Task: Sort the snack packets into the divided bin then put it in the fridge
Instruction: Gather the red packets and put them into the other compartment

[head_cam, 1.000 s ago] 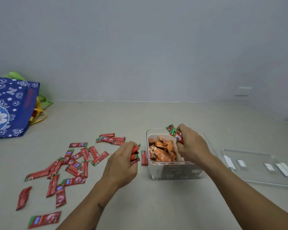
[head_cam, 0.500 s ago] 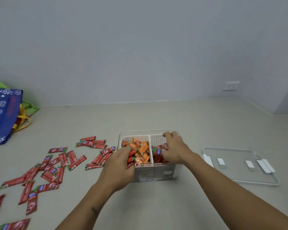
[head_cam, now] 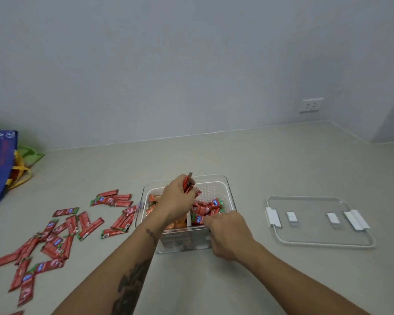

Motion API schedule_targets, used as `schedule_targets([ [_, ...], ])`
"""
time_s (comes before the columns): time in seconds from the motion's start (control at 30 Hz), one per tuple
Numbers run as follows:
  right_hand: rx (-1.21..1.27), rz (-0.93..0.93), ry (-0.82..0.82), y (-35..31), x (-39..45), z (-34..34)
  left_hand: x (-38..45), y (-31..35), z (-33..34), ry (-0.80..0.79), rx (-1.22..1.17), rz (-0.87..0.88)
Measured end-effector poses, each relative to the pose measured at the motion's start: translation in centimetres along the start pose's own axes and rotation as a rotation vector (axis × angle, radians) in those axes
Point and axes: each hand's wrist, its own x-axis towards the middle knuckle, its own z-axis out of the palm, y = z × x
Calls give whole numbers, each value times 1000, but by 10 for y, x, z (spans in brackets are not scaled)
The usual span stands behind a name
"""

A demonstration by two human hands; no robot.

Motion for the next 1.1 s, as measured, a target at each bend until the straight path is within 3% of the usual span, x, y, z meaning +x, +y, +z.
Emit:
schedule_targets([
  [0.2, -15, 6, 77, 2, 1, 11, 43, 7, 25, -159, -54, -70],
  [0.33, -17, 23, 147, 3, 3, 13, 55, 4, 31, -207, 106, -82],
  [0.7, 69, 36, 160, 3, 4, 14, -1, -28, 2, 47, 29, 39],
  [0.87, 412, 56, 171, 1, 4, -6, -27, -57, -27, 145, -148, -20],
  [1.1, 651, -67, 193, -36, 51, -38, -53, -111, -71, 307, -127, -126],
])
